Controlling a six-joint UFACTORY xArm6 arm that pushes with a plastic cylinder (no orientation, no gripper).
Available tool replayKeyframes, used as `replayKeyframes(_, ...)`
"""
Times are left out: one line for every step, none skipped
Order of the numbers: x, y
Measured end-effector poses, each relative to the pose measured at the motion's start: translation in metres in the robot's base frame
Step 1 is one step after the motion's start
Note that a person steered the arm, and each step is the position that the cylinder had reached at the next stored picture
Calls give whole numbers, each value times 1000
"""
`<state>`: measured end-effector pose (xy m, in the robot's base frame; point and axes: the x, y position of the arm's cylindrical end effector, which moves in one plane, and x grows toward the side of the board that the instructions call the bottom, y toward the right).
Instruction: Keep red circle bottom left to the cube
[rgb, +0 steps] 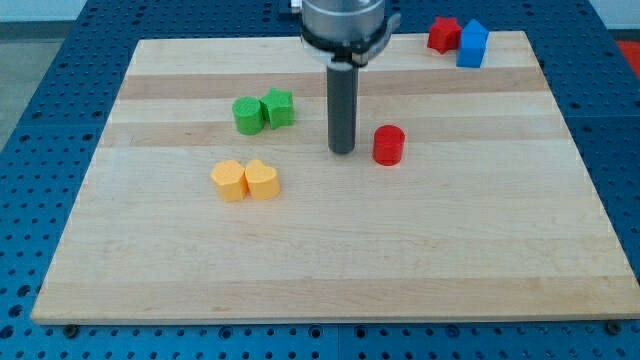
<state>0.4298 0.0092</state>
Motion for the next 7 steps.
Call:
replayKeyframes(47,25)
replayKeyframes(96,44)
replayKeyframes(53,52)
replayKeyframes(-70,56)
replayKeyframes(-90,56)
replayKeyframes(-80,51)
replayKeyframes(-89,41)
